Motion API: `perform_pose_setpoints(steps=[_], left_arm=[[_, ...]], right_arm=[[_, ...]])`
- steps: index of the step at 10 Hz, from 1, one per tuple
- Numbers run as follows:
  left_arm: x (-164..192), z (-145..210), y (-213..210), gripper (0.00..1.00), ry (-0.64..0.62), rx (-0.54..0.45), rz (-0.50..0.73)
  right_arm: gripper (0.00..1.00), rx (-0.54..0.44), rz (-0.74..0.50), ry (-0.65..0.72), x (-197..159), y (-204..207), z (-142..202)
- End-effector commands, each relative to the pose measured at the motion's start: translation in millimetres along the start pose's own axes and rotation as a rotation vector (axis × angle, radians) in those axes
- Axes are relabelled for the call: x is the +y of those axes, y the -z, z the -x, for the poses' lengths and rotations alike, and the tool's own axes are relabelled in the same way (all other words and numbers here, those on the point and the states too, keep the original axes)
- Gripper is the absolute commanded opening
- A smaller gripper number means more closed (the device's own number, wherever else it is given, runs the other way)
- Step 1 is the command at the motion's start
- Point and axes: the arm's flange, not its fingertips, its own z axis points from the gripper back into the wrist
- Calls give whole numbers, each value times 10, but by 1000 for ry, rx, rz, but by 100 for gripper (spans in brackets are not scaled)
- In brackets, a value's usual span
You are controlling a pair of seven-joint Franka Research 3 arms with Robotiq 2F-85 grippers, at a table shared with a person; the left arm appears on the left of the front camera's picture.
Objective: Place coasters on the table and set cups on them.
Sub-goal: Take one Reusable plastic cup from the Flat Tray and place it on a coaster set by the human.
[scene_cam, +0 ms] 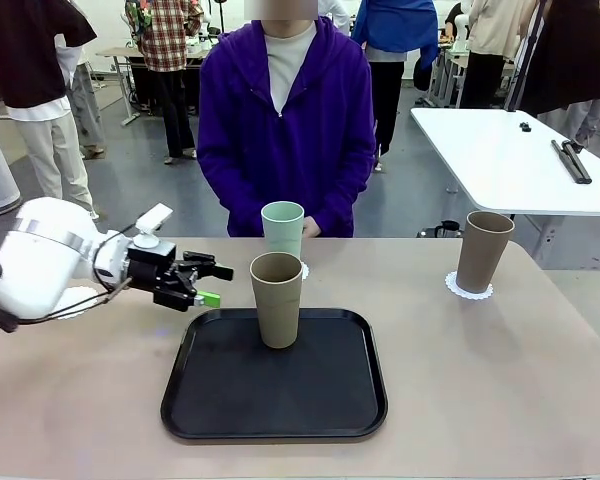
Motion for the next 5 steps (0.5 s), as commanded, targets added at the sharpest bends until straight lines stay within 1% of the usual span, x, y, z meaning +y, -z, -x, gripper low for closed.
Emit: perform_pose_setpoints(steps=[1, 3, 5], left_arm=[[245, 64, 108, 100, 52, -43, -2], [243, 151, 160, 100, 86, -62, -39], [310, 130, 182, 100, 59, -66, -16]], right_arm=[[100, 2, 2, 6, 5, -6, -20], [100, 2, 2, 6, 5, -6, -20], [100, 2, 2, 6, 5, -6, -20]])
